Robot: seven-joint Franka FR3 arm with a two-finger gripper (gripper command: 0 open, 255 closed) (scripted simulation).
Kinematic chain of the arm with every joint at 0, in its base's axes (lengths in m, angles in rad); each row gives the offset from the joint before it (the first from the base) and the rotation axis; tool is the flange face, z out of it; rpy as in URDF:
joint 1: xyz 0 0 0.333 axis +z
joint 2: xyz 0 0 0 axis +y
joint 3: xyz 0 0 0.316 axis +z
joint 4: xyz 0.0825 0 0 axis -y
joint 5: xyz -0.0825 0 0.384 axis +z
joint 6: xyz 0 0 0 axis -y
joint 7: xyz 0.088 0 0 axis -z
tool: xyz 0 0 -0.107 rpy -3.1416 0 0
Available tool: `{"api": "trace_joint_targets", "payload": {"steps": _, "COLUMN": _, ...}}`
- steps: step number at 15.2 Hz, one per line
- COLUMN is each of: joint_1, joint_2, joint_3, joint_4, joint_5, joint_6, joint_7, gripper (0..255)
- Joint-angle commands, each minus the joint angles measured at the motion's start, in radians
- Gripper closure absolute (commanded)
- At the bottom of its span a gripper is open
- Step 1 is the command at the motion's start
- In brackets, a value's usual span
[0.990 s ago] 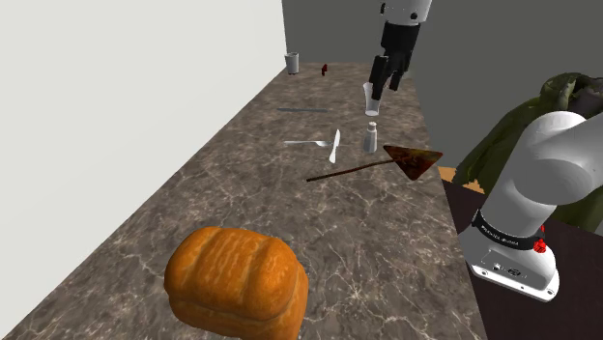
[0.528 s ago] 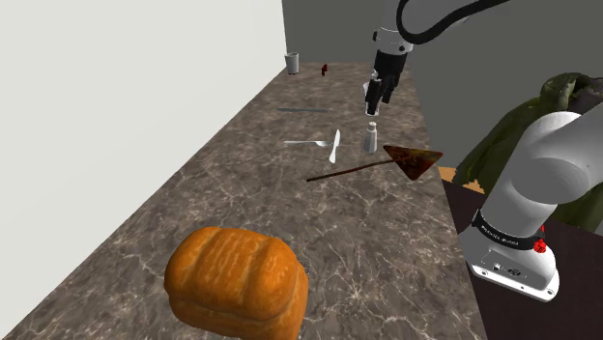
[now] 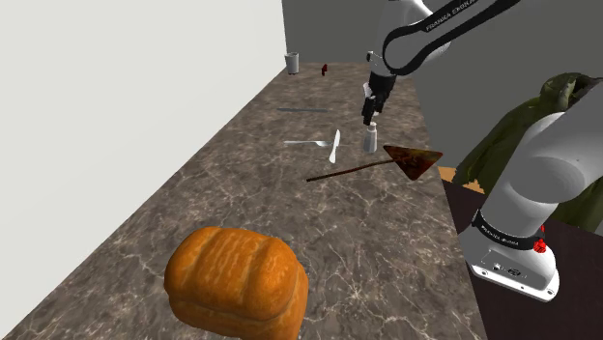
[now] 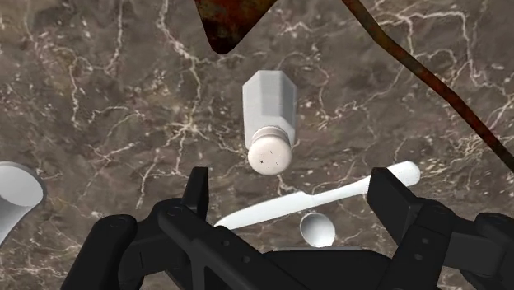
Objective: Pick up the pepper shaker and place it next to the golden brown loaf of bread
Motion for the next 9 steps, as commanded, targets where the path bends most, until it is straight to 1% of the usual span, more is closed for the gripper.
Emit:
{"api": "trace_joint_targets", "payload": {"steps": 1, "joint_1": -0.002, "joint_2": 0.037, "joint_3": -0.008, "joint_4": 0.0, "joint_5": -0.005, "joint_6": 0.043, "joint_7": -0.011, "gripper": 0}}
{"api": "trace_joint_targets", "payload": {"steps": 7, "joint_1": -0.002, "joint_2": 0.116, "joint_3": -0.017, "joint_4": -0.025, "joint_5": -0.004, "joint_6": 0.147, "joint_7": -0.014, "gripper": 0}}
{"api": "trace_joint_targets", "payload": {"steps": 9, "joint_1": -0.002, "joint_2": 0.116, "joint_3": -0.017, "joint_4": -0.025, "joint_5": -0.004, "joint_6": 0.147, "joint_7": -0.013, "gripper": 0}}
